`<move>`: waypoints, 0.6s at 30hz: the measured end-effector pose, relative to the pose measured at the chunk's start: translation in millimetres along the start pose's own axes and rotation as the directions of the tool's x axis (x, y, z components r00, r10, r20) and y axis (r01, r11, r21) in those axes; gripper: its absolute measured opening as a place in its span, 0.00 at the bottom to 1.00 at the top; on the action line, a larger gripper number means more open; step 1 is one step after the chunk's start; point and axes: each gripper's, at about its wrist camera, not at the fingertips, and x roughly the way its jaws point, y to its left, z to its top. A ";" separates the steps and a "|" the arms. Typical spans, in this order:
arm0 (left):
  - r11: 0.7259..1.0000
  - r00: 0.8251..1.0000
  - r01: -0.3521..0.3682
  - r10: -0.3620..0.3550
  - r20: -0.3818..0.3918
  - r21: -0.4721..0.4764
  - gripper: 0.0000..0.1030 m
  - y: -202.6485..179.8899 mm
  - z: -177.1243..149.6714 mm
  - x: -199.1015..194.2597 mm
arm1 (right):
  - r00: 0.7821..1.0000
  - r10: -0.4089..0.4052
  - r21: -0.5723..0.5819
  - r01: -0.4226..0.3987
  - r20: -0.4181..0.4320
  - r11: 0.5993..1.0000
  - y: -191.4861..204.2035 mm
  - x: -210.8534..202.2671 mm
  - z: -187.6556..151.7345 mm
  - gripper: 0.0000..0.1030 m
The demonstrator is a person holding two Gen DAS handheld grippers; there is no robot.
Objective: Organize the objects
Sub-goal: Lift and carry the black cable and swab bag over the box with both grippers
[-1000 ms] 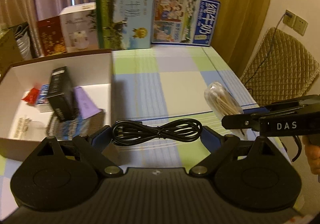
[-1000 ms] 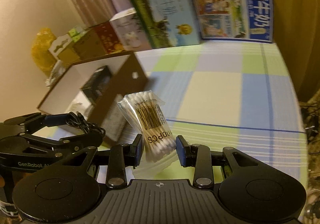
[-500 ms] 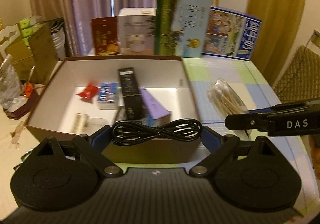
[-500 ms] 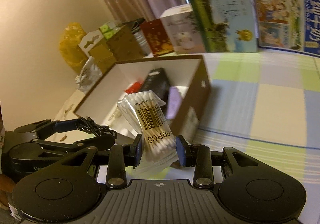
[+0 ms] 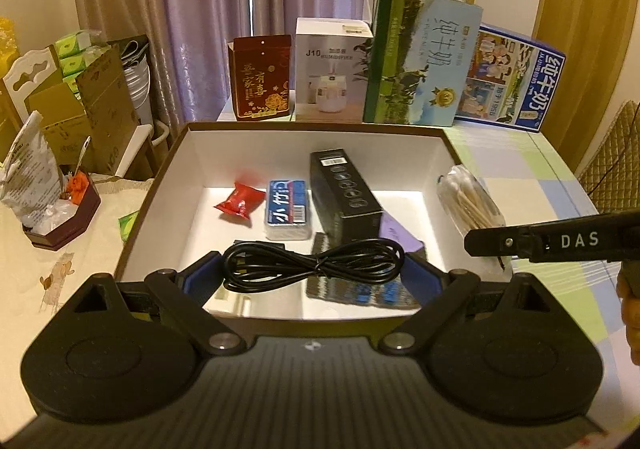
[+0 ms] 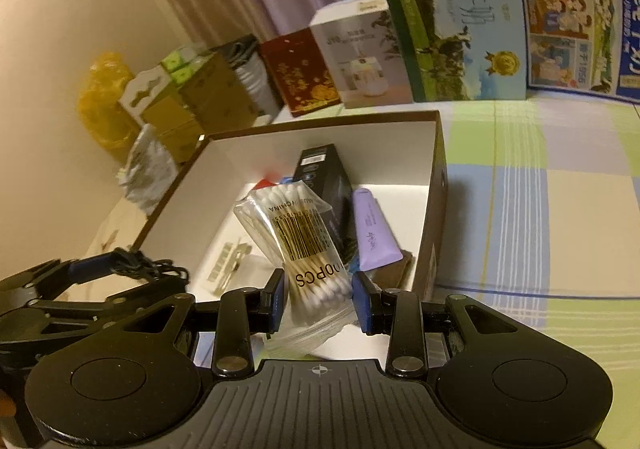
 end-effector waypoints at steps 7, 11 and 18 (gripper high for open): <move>1.000 1.000 0.022 -0.021 -0.016 0.015 0.90 21.4 9.2 21.0 | 0.996 -0.083 0.076 0.084 -0.016 0.994 1.4 22.4 5.3 0.31; 0.999 0.999 0.032 -0.032 -0.024 0.021 0.90 30.1 13.2 30.4 | 0.992 -0.120 0.129 0.123 -0.030 0.984 -2.0 34.9 10.6 0.32; 0.999 0.998 0.048 -0.047 -0.037 0.023 0.90 41.2 17.6 44.6 | 0.985 -0.168 0.172 0.170 -0.026 0.970 -2.8 50.9 18.3 0.32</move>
